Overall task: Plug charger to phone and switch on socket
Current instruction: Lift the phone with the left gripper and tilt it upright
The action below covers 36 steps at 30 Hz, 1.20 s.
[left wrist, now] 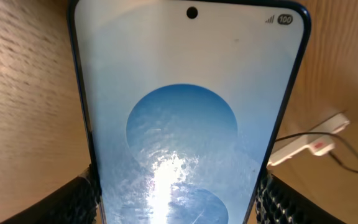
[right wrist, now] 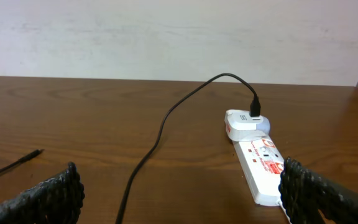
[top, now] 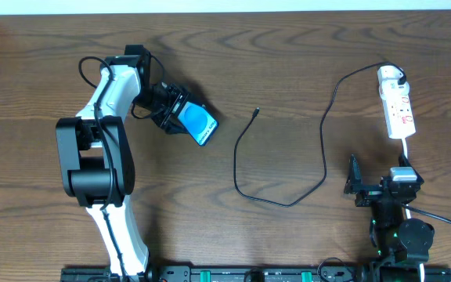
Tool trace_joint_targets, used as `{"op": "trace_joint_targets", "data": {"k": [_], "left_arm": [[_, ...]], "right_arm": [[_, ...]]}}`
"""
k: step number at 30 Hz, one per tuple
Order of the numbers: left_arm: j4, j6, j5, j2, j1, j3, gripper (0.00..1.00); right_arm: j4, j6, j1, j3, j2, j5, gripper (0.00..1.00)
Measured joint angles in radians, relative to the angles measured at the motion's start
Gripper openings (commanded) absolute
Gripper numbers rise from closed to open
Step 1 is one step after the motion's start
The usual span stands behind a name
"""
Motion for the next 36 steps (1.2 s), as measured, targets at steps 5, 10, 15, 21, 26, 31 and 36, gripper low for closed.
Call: {"op": "trace_joint_targets", "data": {"k": [5, 10, 15, 21, 26, 31, 36], "left_arm": [[0.0, -0.08, 0.055, 0.0, 0.0, 0.0, 0.58], [0.001, -0.169, 0.11, 0.0, 0.0, 0.0, 0.57], [0.0, -0.239, 0.177, 0.0, 0.0, 0.0, 0.57], [0.0, -0.267, 0.262, 0.0, 0.0, 0.0, 0.57], [0.0, -0.286, 0.288, 0.0, 0.0, 0.0, 0.57], [0.0, -0.335, 0.321, 0.0, 0.0, 0.0, 0.57], [0.0, -0.354, 0.362, 0.0, 0.0, 0.0, 0.57]], "right_arm": [[0.0, 0.0, 0.0, 0.0, 0.0, 0.0, 0.99], [0.0, 0.0, 0.0, 0.0, 0.0, 0.0, 0.99], [0.0, 0.0, 0.0, 0.0, 0.0, 0.0, 0.99], [0.0, 0.0, 0.0, 0.0, 0.0, 0.0, 0.99], [0.0, 0.0, 0.0, 0.0, 0.0, 0.0, 0.99], [0.0, 0.0, 0.0, 0.0, 0.0, 0.0, 0.99], [0.0, 0.0, 0.0, 0.0, 0.0, 0.0, 0.99]]}}
